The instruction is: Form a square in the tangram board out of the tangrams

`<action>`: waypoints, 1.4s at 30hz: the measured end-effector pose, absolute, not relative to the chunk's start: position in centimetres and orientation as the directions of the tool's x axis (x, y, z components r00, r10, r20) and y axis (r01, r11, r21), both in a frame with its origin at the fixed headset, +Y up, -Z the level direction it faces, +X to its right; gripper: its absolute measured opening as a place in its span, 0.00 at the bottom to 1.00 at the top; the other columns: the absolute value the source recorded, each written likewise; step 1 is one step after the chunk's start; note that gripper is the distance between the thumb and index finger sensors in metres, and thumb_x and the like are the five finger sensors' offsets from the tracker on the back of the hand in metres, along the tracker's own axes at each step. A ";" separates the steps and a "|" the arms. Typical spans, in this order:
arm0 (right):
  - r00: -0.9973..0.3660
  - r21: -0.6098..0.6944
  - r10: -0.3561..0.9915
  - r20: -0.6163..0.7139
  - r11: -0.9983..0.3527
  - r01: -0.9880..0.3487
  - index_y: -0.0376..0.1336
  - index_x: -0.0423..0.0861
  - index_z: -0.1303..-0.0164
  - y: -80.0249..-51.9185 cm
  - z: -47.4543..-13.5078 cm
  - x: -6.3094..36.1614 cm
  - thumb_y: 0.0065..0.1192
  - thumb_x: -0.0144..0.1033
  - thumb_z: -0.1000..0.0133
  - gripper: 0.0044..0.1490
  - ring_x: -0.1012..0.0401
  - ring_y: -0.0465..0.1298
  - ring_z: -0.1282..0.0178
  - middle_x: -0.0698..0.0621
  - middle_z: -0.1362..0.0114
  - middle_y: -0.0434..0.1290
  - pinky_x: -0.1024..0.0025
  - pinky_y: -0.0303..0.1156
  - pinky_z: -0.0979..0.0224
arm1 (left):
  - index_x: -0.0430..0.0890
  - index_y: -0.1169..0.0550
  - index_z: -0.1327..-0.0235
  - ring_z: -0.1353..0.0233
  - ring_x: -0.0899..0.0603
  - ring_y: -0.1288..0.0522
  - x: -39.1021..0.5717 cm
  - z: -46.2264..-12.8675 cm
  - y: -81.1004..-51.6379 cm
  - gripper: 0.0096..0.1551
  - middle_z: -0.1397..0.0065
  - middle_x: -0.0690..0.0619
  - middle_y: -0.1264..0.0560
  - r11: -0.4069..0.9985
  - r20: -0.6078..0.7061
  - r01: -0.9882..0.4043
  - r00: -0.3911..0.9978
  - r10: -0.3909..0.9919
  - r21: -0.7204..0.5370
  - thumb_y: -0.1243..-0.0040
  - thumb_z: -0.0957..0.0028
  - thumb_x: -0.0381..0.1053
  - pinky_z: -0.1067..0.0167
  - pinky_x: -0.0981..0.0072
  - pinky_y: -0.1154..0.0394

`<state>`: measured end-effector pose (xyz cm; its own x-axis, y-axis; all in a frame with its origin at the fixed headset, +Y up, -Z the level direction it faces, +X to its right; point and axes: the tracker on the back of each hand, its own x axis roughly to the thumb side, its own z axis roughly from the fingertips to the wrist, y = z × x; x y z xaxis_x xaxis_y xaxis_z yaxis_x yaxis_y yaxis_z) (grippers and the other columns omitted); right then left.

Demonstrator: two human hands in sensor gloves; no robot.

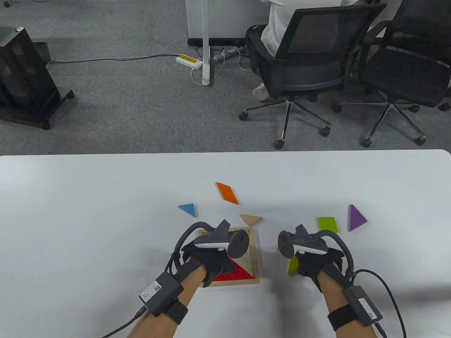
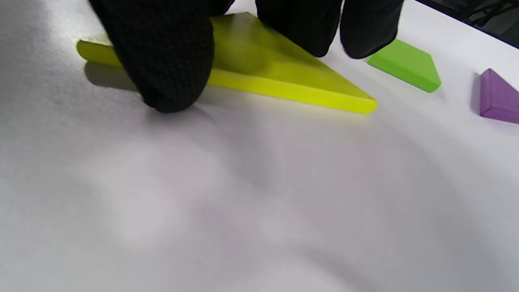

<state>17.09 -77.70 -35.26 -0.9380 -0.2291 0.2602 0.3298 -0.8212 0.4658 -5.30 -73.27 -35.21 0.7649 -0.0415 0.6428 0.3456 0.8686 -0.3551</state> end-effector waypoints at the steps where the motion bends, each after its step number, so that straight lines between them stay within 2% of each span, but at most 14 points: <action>1: -0.938 0.470 -0.228 0.260 -0.819 0.330 0.44 0.56 0.15 -77.8 -35.3 17.1 0.75 0.39 0.49 0.57 0.42 0.59 0.13 0.43 0.10 0.48 0.40 0.60 0.14 | 0.46 0.37 0.17 0.39 0.30 0.16 -5.3 -35.2 -73.3 0.44 0.20 0.38 0.28 0.866 0.642 0.349 0.766 -0.043 -0.358 0.41 0.44 0.62 0.49 0.52 0.14; 8: -0.912 0.379 -0.260 0.317 -0.847 0.373 0.53 0.51 0.19 -77.9 -35.4 16.9 0.79 0.42 0.53 0.53 0.44 0.71 0.22 0.44 0.14 0.58 0.44 0.68 0.18 | 0.45 0.37 0.17 0.40 0.31 0.15 -5.2 -35.0 -72.7 0.45 0.20 0.38 0.28 0.870 0.639 0.341 0.768 -0.040 -0.356 0.41 0.44 0.63 0.49 0.52 0.14; 12: -0.900 0.343 -0.278 0.335 -0.854 0.391 0.53 0.50 0.21 -78.4 -35.4 16.9 0.79 0.48 0.55 0.54 0.43 0.74 0.27 0.43 0.17 0.62 0.44 0.70 0.20 | 0.45 0.37 0.17 0.40 0.31 0.15 -5.1 -34.8 -72.4 0.45 0.21 0.38 0.28 0.874 0.645 0.340 0.763 -0.041 -0.347 0.41 0.44 0.63 0.49 0.52 0.14; 17: -0.929 0.347 -0.227 0.294 -0.880 0.325 0.54 0.46 0.21 -78.5 -35.7 17.3 0.78 0.51 0.54 0.54 0.41 0.75 0.28 0.41 0.19 0.63 0.40 0.69 0.20 | 0.45 0.37 0.17 0.40 0.31 0.15 -5.2 -34.7 -72.4 0.45 0.21 0.37 0.28 0.880 0.646 0.334 0.762 -0.041 -0.338 0.41 0.44 0.63 0.49 0.52 0.14; 26: -0.985 0.225 -0.051 0.162 -0.971 0.088 0.52 0.41 0.21 -75.1 -35.1 17.5 0.75 0.55 0.55 0.58 0.40 0.75 0.30 0.38 0.21 0.62 0.38 0.70 0.22 | 0.43 0.38 0.17 0.38 0.28 0.17 -6.1 -35.0 -71.3 0.47 0.20 0.35 0.30 0.921 0.630 0.249 0.776 -0.004 -0.300 0.41 0.45 0.65 0.49 0.50 0.14; 34: -0.988 0.120 0.131 0.078 -0.985 -0.121 0.51 0.39 0.21 -71.7 -33.4 17.5 0.74 0.56 0.54 0.59 0.39 0.75 0.31 0.36 0.22 0.62 0.37 0.71 0.24 | 0.42 0.41 0.15 0.36 0.27 0.18 -6.5 -34.6 -69.5 0.50 0.17 0.32 0.37 0.950 0.625 0.160 0.779 0.046 -0.269 0.41 0.45 0.65 0.49 0.51 0.14; 42: -0.965 0.005 0.256 0.061 -0.967 -0.256 0.51 0.38 0.21 -69.3 -31.9 15.9 0.74 0.55 0.54 0.59 0.38 0.75 0.31 0.36 0.22 0.61 0.37 0.71 0.25 | 0.40 0.42 0.15 0.38 0.27 0.17 -6.6 -34.3 -67.6 0.50 0.18 0.27 0.38 0.963 0.617 -0.042 0.760 0.205 -0.268 0.43 0.44 0.64 0.52 0.55 0.13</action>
